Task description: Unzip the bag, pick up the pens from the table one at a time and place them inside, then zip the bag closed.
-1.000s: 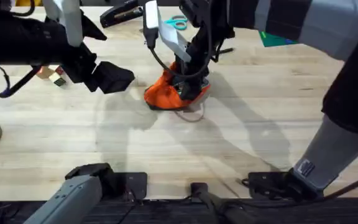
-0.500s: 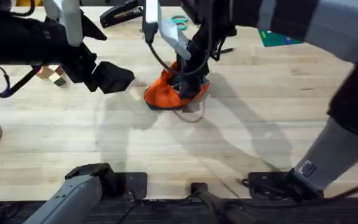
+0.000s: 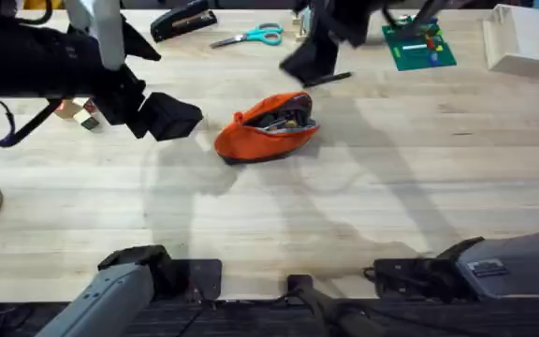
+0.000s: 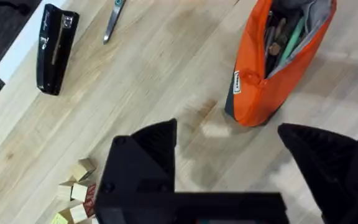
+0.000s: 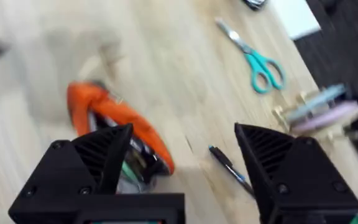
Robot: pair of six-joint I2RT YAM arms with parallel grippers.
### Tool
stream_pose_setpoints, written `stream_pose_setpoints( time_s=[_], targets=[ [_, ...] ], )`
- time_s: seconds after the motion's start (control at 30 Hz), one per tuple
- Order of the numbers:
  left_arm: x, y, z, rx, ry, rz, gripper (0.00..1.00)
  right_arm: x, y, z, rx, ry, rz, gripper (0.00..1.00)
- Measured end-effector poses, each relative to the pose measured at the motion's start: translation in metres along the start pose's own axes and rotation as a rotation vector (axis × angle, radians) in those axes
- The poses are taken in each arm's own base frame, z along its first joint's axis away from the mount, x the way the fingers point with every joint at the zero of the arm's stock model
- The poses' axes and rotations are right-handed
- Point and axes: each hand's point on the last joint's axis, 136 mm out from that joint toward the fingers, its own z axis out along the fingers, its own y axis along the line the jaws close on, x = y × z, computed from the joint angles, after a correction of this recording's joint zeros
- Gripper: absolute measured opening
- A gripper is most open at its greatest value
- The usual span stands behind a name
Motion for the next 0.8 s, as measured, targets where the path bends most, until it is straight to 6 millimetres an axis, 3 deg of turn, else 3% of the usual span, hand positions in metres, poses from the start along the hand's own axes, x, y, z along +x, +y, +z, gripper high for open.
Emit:
stream_pose_setpoints(
  time_s=[0.07, 0.1, 0.37, 0.57, 0.8],
  targets=[
    [0.000, 0.000, 0.000, 0.000, 0.000, 0.000, 0.993, 0.000, -0.019, -0.006, 0.054, -0.029, 0.113, 0.997],
    [0.000, 0.000, 0.000, 0.000, 0.000, 0.000, 0.993, 0.000, -0.045, -0.013, 0.120, -0.079, 0.311, 0.997],
    [0.000, 0.000, 0.000, 0.000, 0.000, 0.000, 0.993, -0.005, -0.090, -0.032, 0.201, -0.244, 0.912, 0.997],
    [0.000, 0.000, 0.000, 0.000, 0.000, 0.000, 0.994, -0.005, -0.090, -0.031, 0.149, -0.295, 1.354, 0.997],
    [0.000, 0.000, 0.000, 0.000, 0.000, 0.000, 0.994, 0.004, -0.096, -0.032, 0.196, -0.307, 1.541, 0.998]
  ],
)
